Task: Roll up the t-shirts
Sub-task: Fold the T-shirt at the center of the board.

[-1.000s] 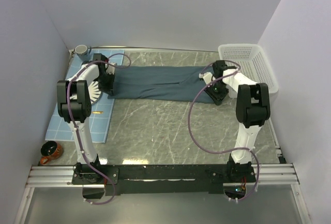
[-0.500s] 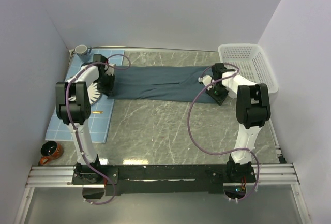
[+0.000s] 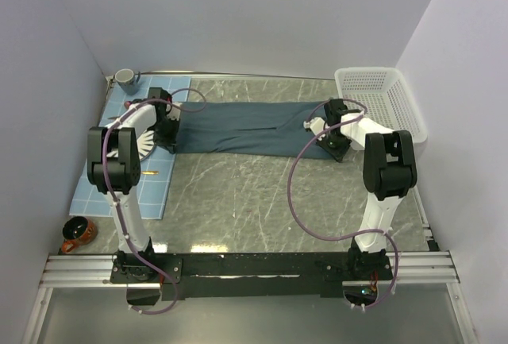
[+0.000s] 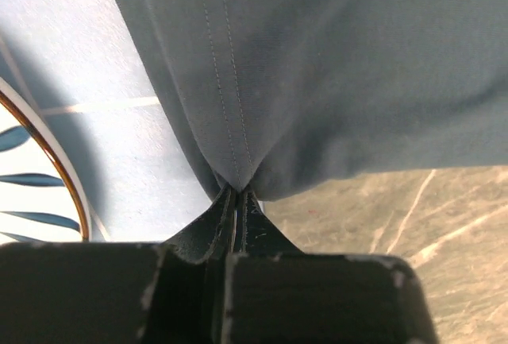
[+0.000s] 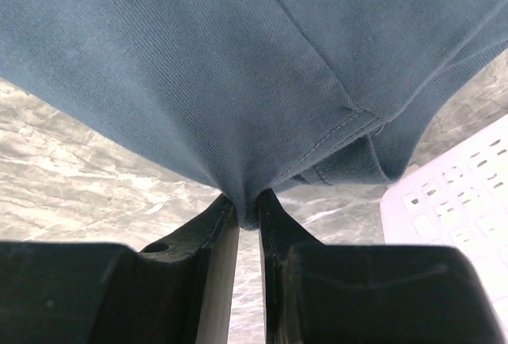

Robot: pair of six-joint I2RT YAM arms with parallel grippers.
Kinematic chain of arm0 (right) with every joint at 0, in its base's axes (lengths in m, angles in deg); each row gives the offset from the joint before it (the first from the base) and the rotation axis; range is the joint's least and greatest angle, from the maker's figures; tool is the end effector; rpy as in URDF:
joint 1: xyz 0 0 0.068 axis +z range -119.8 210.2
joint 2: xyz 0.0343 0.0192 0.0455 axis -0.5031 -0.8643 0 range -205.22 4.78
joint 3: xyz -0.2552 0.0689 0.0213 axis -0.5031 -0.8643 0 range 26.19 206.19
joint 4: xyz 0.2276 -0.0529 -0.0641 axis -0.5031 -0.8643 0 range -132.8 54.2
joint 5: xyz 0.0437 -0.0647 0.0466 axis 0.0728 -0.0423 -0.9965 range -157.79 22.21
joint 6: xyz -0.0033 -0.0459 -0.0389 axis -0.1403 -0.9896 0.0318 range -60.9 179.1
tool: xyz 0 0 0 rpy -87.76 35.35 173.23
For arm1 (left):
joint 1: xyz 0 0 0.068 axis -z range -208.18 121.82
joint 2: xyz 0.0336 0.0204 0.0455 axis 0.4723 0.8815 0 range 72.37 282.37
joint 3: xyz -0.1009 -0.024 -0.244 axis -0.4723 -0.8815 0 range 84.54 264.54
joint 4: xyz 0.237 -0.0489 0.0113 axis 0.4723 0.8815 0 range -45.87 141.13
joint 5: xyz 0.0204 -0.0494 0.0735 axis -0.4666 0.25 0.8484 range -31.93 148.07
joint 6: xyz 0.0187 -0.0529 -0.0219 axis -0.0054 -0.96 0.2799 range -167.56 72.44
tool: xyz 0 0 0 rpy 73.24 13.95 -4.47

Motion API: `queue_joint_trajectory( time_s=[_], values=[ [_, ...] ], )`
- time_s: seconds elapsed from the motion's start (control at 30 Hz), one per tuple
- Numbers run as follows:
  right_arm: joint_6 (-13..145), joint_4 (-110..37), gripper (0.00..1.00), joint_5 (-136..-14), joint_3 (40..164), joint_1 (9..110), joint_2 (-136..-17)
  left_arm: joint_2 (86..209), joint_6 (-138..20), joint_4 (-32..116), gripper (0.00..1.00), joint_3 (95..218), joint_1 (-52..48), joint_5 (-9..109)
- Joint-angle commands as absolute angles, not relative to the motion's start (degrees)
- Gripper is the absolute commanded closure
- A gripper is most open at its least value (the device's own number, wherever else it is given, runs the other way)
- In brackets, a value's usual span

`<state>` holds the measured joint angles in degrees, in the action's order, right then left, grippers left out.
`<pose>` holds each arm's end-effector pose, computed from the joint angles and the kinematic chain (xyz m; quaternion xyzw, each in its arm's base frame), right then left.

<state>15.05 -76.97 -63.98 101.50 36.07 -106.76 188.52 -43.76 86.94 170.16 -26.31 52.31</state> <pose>0.3548 0.0334 0.1518 -0.4159 0.9022 -0.0671 0.0929 0.3901 -0.0172 0.1676 0.0561 0.9866 -0.0473 0.1455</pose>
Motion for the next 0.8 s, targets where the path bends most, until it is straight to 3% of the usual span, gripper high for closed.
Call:
queue_joint_trajectory(
  time_s=[0.0, 0.33, 0.43, 0.5, 0.6, 0.67, 0.77],
  values=[
    [12.52, -79.14, 0.80, -59.27, 98.80, 34.95, -104.73, 181.89, -43.17, 88.34, 0.99, 167.08, -25.98, 51.48],
    [9.79, -79.75, 0.83, -57.42, 95.80, 34.42, -102.53, 167.91, -39.12, 92.82, 0.99, 154.86, -26.42, 51.66],
    [10.06, -82.64, 0.72, -58.82, 96.68, 34.33, -101.48, 164.40, -38.59, 95.19, 0.99, 152.31, -26.42, 50.26],
    [10.93, -86.59, 0.54, -60.66, 99.65, 34.42, -100.60, 161.85, -38.42, 96.60, 0.82, 151.43, -26.42, 50.51],
    [13.13, -93.97, 0.39, -67.14, 107.19, 34.51, -98.14, 157.80, -37.54, 97.05, 0.64, 151.86, -26.51, 51.04],
    [14.62, -98.09, 0.38, -70.59, 111.43, 34.86, -96.91, 156.74, -37.80, 95.91, 0.54, 153.17, -26.51, 51.13],
    [16.21, -101.79, 0.38, -77.35, 120.39, 36.44, -97.43, 159.10, -38.94, 93.19, 0.51, 156.51, -26.42, 49.47]
  ],
)
